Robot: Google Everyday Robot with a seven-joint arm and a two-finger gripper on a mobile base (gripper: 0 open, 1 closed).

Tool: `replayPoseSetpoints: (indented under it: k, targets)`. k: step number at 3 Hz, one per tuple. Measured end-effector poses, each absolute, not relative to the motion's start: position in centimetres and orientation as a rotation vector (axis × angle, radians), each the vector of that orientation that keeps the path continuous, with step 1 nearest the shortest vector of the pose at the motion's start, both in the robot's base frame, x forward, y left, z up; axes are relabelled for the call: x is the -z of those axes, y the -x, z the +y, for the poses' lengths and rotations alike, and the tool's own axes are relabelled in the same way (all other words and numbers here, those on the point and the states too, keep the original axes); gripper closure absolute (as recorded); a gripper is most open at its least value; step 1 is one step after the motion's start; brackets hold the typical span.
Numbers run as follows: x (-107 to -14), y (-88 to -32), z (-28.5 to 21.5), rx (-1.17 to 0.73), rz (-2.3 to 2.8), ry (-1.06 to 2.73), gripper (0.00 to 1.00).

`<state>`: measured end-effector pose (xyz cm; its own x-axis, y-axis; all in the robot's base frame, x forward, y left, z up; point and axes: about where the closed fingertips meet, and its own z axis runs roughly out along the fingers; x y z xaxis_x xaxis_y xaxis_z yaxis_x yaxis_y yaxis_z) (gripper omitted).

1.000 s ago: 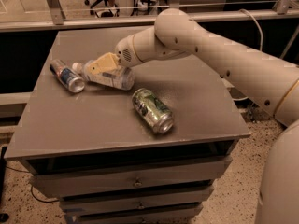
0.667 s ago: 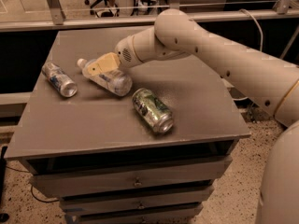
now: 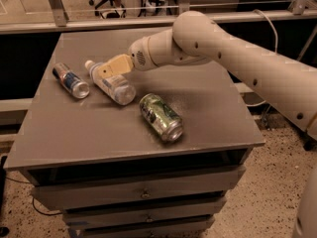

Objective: Move blue plastic bottle near redbull can

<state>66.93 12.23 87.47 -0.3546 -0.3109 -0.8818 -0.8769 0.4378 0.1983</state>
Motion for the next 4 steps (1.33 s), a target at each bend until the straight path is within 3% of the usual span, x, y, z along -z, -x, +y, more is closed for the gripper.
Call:
replayPoseSetpoints:
  k: [4]
  targets:
    - [-93.4, -63.7, -2.3, -0.722, 1.635, 0.741, 0.00]
